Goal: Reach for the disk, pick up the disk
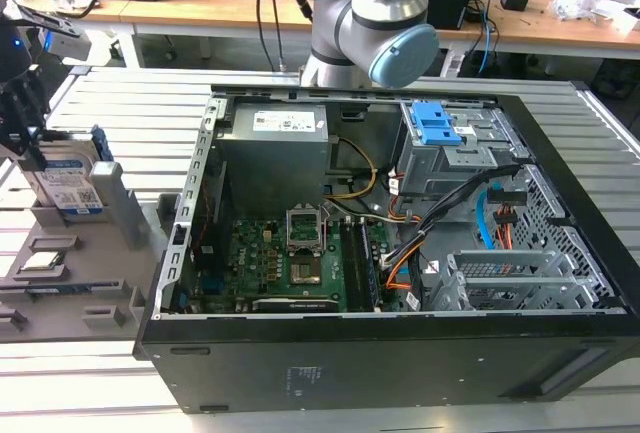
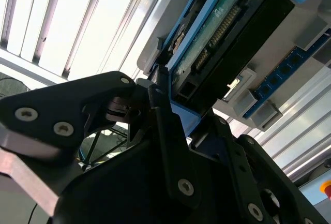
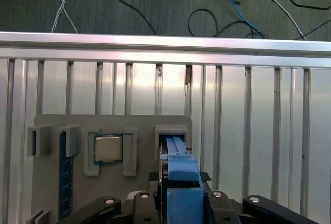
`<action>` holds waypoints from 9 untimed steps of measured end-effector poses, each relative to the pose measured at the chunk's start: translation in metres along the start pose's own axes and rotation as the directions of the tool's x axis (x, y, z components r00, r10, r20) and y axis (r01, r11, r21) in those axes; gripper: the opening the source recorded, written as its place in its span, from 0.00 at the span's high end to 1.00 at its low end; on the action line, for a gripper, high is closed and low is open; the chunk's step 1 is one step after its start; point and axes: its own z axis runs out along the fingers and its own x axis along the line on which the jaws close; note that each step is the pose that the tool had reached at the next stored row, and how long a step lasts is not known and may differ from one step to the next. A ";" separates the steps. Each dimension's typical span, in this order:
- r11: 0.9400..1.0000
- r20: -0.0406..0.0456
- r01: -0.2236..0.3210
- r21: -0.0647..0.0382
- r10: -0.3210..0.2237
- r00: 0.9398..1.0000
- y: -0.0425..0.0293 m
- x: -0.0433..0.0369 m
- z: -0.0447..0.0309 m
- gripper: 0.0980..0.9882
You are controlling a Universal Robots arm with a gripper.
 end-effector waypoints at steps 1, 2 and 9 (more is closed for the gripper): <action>1.000 0.000 0.000 0.000 0.000 1.000 0.0000 0.0000 -0.0008 0.70; 1.000 0.000 0.000 0.000 0.000 1.000 0.0000 0.0000 -0.0014 0.70; 1.000 0.000 0.000 0.000 0.000 1.000 0.0003 0.0001 -0.0073 0.70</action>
